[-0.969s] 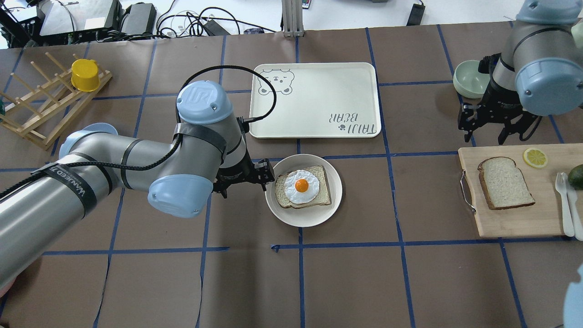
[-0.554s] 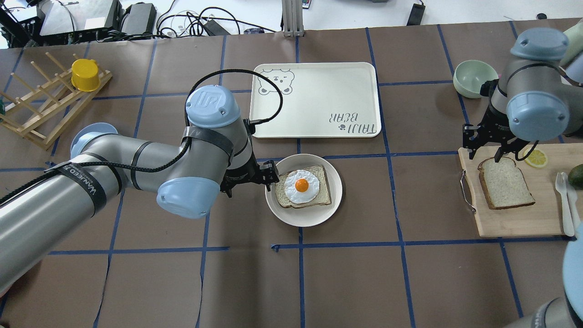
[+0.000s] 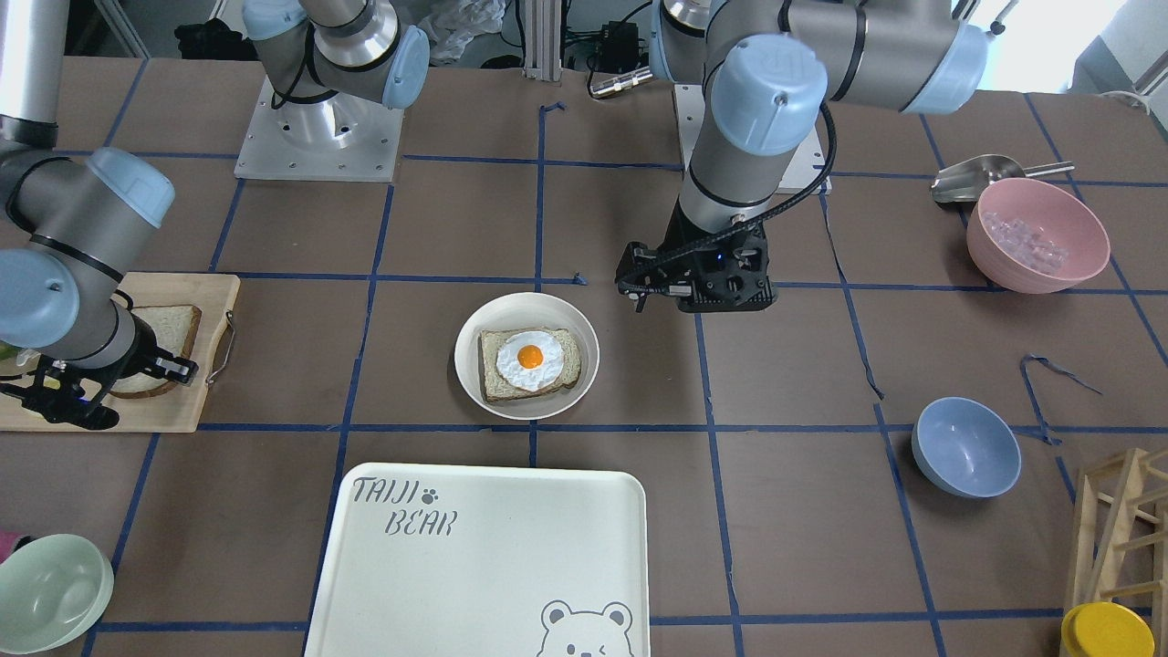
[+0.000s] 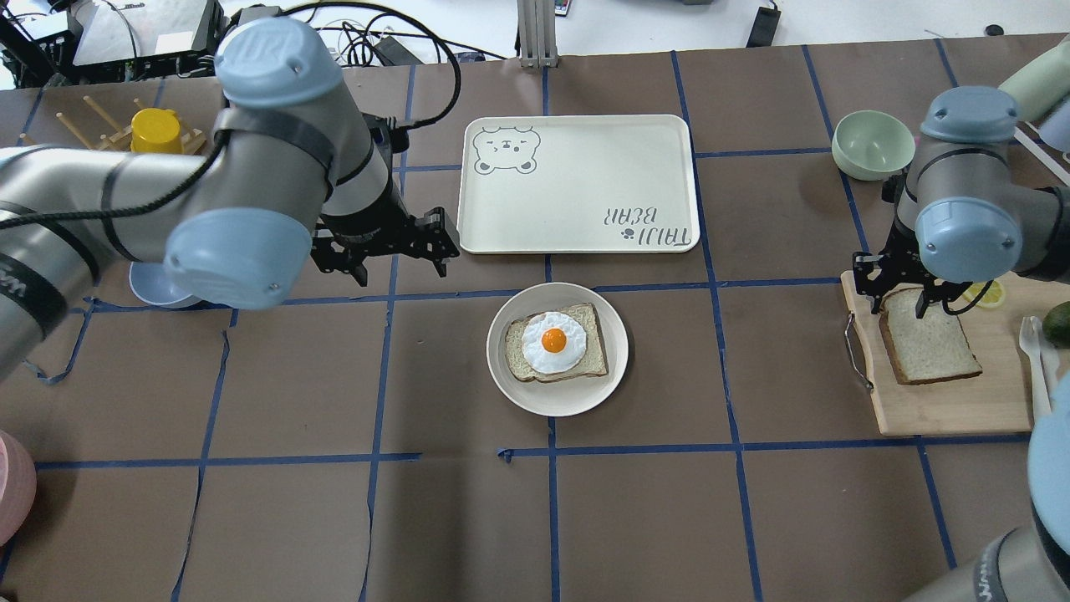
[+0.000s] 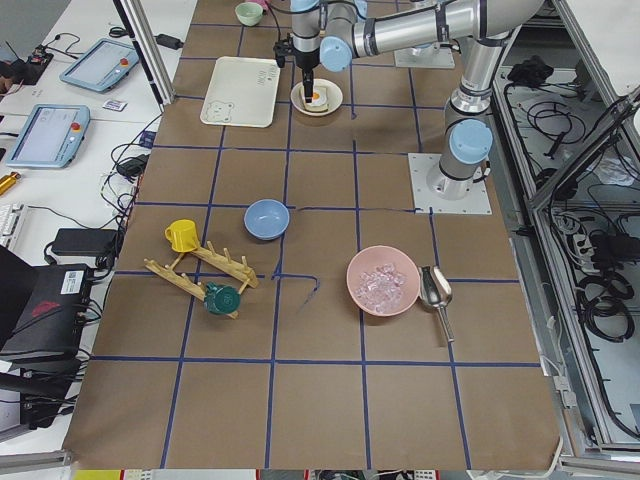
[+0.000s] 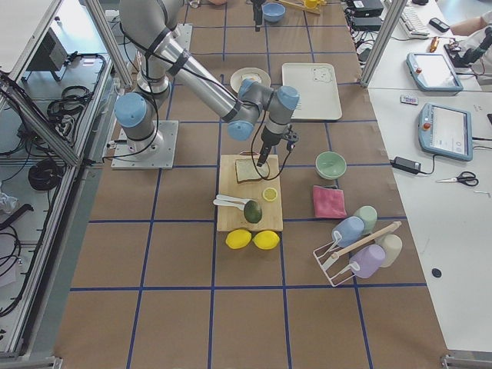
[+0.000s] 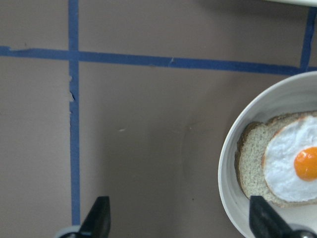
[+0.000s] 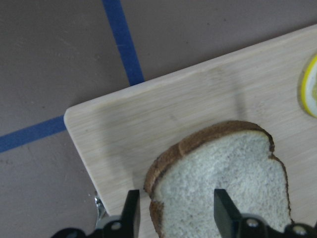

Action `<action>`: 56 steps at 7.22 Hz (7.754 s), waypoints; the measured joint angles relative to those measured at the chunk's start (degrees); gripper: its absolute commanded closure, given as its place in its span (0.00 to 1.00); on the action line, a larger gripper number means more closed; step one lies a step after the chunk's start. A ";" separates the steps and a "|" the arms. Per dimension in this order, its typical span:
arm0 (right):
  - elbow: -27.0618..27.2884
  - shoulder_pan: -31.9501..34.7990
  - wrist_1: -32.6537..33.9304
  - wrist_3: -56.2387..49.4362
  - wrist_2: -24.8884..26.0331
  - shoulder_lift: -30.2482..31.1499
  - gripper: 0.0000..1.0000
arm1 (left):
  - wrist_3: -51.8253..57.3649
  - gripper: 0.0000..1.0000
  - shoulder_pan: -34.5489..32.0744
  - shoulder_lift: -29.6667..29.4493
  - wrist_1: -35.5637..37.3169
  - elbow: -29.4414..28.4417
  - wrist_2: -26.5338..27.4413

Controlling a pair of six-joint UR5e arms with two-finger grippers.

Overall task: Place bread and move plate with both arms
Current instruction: 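Grasp the bread slice with the right gripper while the left draws back, then carry the bread slice with the right gripper over the egg toast, then release the bread onto the egg toast and lift the right gripper, then grip the white plate rim with the left gripper while the right withdraws, then slide the white plate with the left gripper onto the bear tray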

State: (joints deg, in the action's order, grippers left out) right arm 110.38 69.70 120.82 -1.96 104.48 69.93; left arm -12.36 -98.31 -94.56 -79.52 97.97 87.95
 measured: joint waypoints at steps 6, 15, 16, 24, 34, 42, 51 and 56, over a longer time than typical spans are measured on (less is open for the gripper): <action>0.01 0.00 -0.93 0.83 -0.08 -0.53 1.00 | 0.67 0.00 -1.49 5.34 -12.69 -10.71 0.08; -25.73 18.82 -42.46 22.64 -9.08 4.04 1.00 | 6.31 0.00 6.28 7.46 -12.58 -10.25 -0.64; -26.56 23.78 -42.02 30.68 -13.74 3.64 1.00 | 6.30 0.00 6.29 7.46 -12.59 -10.25 -0.68; -25.65 40.21 -23.70 57.56 -23.08 -7.89 1.00 | 6.30 0.00 6.32 7.55 -12.65 -10.25 -0.69; -25.60 38.15 -20.94 45.52 -22.31 -3.64 0.00 | 7.15 0.00 6.70 3.65 -9.16 -1.68 -0.60; -25.88 23.89 -33.45 13.38 -12.84 12.18 0.00 | -4.50 0.00 -2.96 -8.56 23.17 16.73 -2.24; -25.30 22.74 -32.64 2.04 -12.45 15.23 0.00 | -8.24 1.00 -6.89 -14.97 29.40 16.73 -2.15; -25.36 22.67 -32.42 1.86 -12.80 17.22 0.00 | -8.01 1.00 -5.68 -14.33 29.18 11.54 -3.70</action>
State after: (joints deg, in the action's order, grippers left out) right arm 85.01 92.37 88.40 -0.09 91.68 87.15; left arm -20.37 -103.99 -108.89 -50.33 109.51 84.24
